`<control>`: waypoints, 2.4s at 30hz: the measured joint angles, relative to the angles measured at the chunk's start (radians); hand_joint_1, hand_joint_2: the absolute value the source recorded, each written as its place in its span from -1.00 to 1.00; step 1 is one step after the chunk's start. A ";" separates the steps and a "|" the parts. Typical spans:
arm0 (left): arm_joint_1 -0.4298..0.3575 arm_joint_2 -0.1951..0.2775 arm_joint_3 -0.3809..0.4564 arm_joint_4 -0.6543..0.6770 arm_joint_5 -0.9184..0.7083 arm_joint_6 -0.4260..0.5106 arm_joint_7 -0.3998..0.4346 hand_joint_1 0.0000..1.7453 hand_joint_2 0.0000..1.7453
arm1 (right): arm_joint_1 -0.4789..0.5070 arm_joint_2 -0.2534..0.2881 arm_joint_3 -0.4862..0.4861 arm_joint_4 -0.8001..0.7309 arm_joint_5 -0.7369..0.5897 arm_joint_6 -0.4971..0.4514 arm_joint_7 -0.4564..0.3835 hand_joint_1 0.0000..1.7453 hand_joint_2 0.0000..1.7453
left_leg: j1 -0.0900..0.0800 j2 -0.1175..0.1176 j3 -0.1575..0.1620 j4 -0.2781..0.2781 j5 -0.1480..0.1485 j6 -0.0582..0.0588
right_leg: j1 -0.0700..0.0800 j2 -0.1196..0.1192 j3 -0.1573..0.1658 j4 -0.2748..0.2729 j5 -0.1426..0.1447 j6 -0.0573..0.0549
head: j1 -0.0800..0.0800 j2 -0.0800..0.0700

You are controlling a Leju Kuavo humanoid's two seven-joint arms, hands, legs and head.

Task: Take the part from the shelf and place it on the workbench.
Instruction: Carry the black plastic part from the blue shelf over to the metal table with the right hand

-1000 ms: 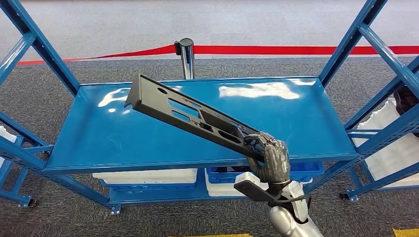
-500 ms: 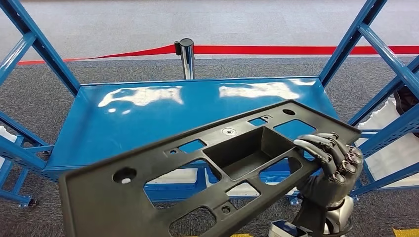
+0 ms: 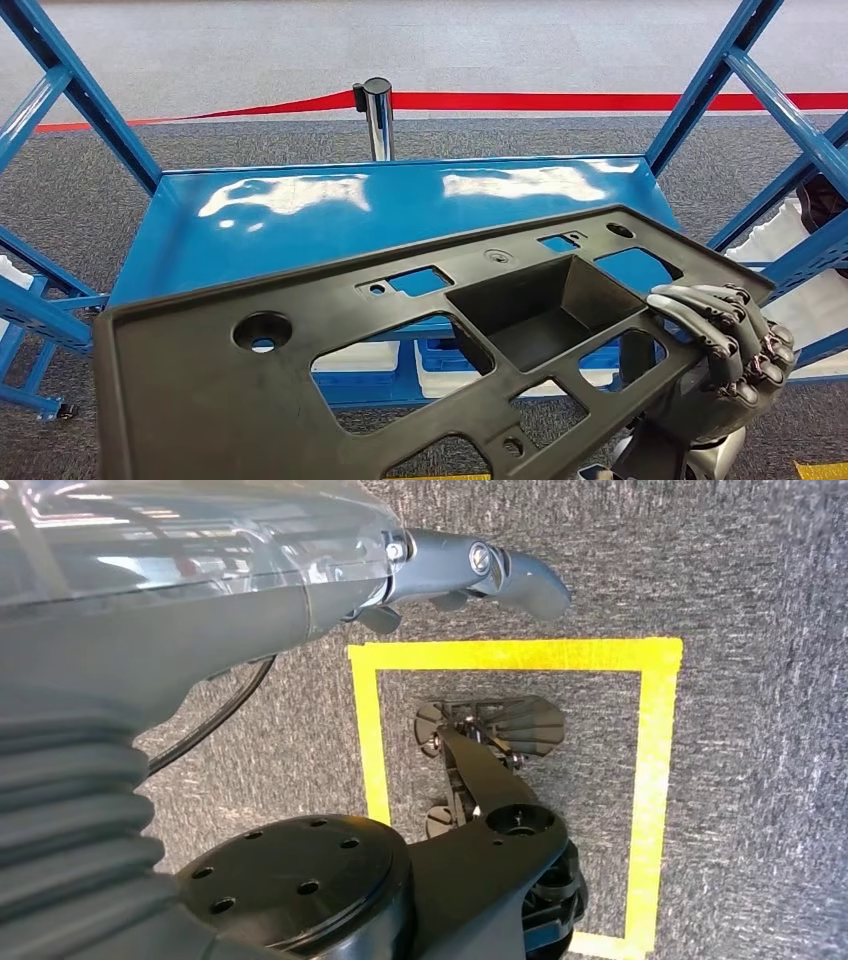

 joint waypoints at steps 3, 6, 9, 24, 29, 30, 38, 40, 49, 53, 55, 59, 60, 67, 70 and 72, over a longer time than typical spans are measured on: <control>0.000 0.000 0.000 0.000 0.000 0.000 -0.001 -1.00 1.00 | 0.001 0.003 -0.002 0.000 0.000 0.000 -0.001 1.00 1.00 | 0.000 0.000 0.000 0.000 0.000 0.000 | 0.000 0.000 0.000 0.000 0.000 0.000 | 0.000 0.000; 0.000 0.000 0.000 0.000 0.000 0.000 -0.002 -1.00 1.00 | 0.001 0.003 -0.002 0.000 0.000 0.000 -0.001 1.00 1.00 | 0.000 0.000 0.000 0.000 0.000 0.000 | 0.000 0.000 0.000 0.000 0.000 0.000 | 0.000 0.000; 0.000 0.000 0.001 0.000 0.000 0.000 -0.002 -1.00 1.00 | 0.001 0.003 -0.002 0.000 -0.001 0.000 0.001 1.00 1.00 | 0.000 0.000 0.000 0.000 0.000 0.000 | 0.000 0.000 0.000 0.000 0.000 0.000 | 0.000 0.000; 0.000 -0.001 0.040 0.000 0.015 -0.001 -0.011 -1.00 1.00 | -0.022 -0.198 0.090 0.048 -0.390 0.062 0.292 1.00 1.00 | -0.001 0.000 0.000 0.000 0.000 0.000 | -0.002 0.000 0.000 0.000 0.000 0.001 | 0.000 0.000; -0.001 -0.001 0.049 0.000 0.013 -0.003 -0.010 -1.00 1.00 | -0.027 -0.232 0.099 0.061 -0.405 0.077 0.299 1.00 1.00 | -0.001 0.000 0.000 0.000 0.000 0.000 | -0.002 0.000 0.000 0.000 -0.001 0.002 | 0.000 0.000; -0.001 -0.001 0.049 0.000 0.012 -0.003 -0.010 -1.00 1.00 | -0.027 -0.236 0.100 0.063 -0.406 0.080 0.300 1.00 1.00 | -0.001 -0.001 0.000 0.000 0.000 0.000 | -0.002 0.000 0.000 0.000 -0.001 0.002 | 0.000 0.000; -0.001 -0.001 0.050 0.000 0.009 -0.003 -0.010 -1.00 1.00 | -0.028 -0.251 0.108 0.071 -0.406 0.085 0.302 1.00 1.00 | -0.002 0.000 0.000 0.000 0.000 0.000 | -0.002 0.000 0.000 0.000 -0.001 0.002 | 0.001 0.000; -0.001 -0.001 0.050 0.000 0.009 -0.003 -0.010 -1.00 1.00 | -0.028 -0.251 0.109 0.072 -0.404 0.085 0.303 1.00 1.00 | -0.002 -0.001 0.000 0.000 0.000 0.000 | -0.002 0.000 0.000 0.000 -0.001 0.002 | 0.001 0.000; -0.001 -0.001 0.050 0.000 0.008 -0.004 -0.009 -1.00 1.00 | -0.028 -0.252 0.105 0.073 -0.417 0.082 0.309 1.00 1.00 | -0.001 -0.001 0.000 0.000 -0.001 0.000 | -0.002 0.000 0.000 0.000 -0.001 0.002 | 0.001 0.000; -0.001 -0.001 0.050 0.000 0.006 -0.004 -0.009 -1.00 1.00 | -0.029 -0.252 0.100 0.073 -0.423 0.082 0.309 1.00 1.00 | -0.001 -0.001 0.000 0.000 -0.001 0.000 | -0.002 0.000 0.000 0.000 -0.001 0.002 | 0.001 0.000; -0.001 -0.001 0.050 0.000 0.006 -0.004 -0.009 -1.00 1.00 | -0.029 -0.252 0.099 0.074 -0.425 0.082 0.309 1.00 1.00 | -0.001 -0.001 0.000 0.000 -0.001 0.000 | -0.002 0.000 0.000 0.000 -0.001 0.002 | 0.001 0.000; -0.001 -0.001 0.050 0.000 0.003 -0.004 -0.009 -1.00 1.00 | -0.029 -0.252 0.097 0.076 -0.450 0.087 0.309 1.00 1.00 | -0.002 0.000 0.000 0.000 -0.001 0.000 | -0.002 0.000 0.000 0.000 -0.001 0.002 | 0.001 0.000; -0.001 -0.001 0.050 0.000 0.002 -0.004 -0.009 -1.00 1.00 | -0.030 -0.252 0.096 0.077 -0.465 0.092 0.309 1.00 1.00 | -0.002 0.000 0.000 0.000 -0.001 0.000 | -0.002 0.000 0.000 0.000 -0.001 0.002 | 0.001 0.000; -0.001 -0.001 0.051 0.000 -0.001 -0.008 -0.010 -1.00 1.00 | -0.037 -0.252 0.088 0.088 -0.638 0.201 0.305 1.00 1.00 | -0.001 -0.001 0.000 0.000 -0.001 0.000 | -0.002 0.000 0.000 0.000 -0.001 0.002 | 0.001 0.000; -0.001 -0.001 0.053 0.000 -0.003 -0.012 -0.011 -1.00 1.00 | -0.043 -0.252 0.080 0.096 -0.733 0.265 0.304 1.00 1.00 | -0.001 -0.001 0.000 0.000 -0.001 0.000 | -0.002 0.000 0.000 0.000 -0.001 0.002 | 0.001 0.000; -0.001 -0.001 0.055 0.000 -0.005 -0.013 -0.011 -1.00 1.00 | -0.048 -0.252 0.074 0.101 -0.766 0.289 0.303 1.00 1.00 | -0.001 -0.001 0.000 0.000 -0.001 0.000 | -0.002 0.000 0.000 0.000 -0.001 0.002 | 0.001 0.000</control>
